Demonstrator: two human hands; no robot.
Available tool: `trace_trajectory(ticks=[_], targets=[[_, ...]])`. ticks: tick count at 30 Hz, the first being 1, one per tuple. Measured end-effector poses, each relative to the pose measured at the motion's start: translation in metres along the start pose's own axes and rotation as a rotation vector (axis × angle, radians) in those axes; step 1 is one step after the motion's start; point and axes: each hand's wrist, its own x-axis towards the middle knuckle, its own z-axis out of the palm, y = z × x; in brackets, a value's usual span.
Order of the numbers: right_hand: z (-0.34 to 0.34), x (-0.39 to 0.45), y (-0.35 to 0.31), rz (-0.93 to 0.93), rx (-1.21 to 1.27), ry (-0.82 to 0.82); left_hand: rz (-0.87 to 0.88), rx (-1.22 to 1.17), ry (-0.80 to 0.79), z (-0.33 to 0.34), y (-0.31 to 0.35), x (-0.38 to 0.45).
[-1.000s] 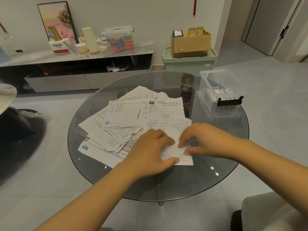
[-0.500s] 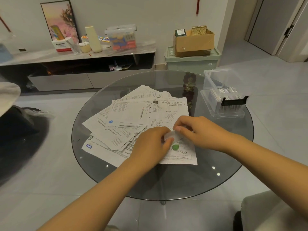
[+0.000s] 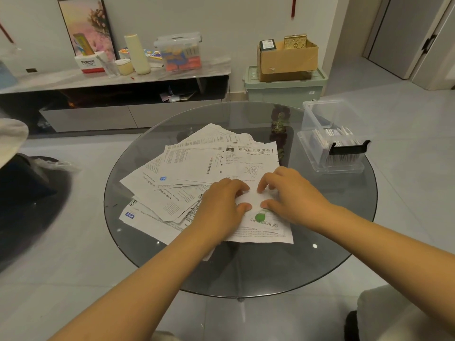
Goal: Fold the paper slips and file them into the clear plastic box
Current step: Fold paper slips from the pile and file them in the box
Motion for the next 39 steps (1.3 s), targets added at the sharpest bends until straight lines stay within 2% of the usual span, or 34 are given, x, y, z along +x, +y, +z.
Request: trace_trajectory(ticks=[6,10,18,25,32,35,39], targets=[[-0.002,-0.009,-0.007,-0.098,-0.026,-0.032,-0.028,-0.079,-0.015,-0.004,0.003,-0.003],[-0.01,-0.013,-0.005,-0.115,-0.08,-0.12,-0.049,-0.128,-0.059,-0.007,0.006,-0.005],[-0.014,-0.015,-0.007,-0.13,-0.1,-0.066,-0.042,-0.312,-0.019,-0.013,0.01,-0.01],[-0.011,-0.006,-0.005,0.004,0.093,0.032,0.11,-0.142,-0.049,-0.004,0.008,-0.009],[-0.002,0.001,0.001,0.063,0.174,0.043,0.193,0.024,-0.057,-0.003,0.007,-0.003],[0.001,0.003,0.003,0.072,0.104,0.03,0.222,0.129,-0.072,0.0,0.003,-0.001],[0.0,0.002,0.004,0.034,-0.117,0.009,0.24,0.191,-0.09,-0.005,0.006,0.002]])
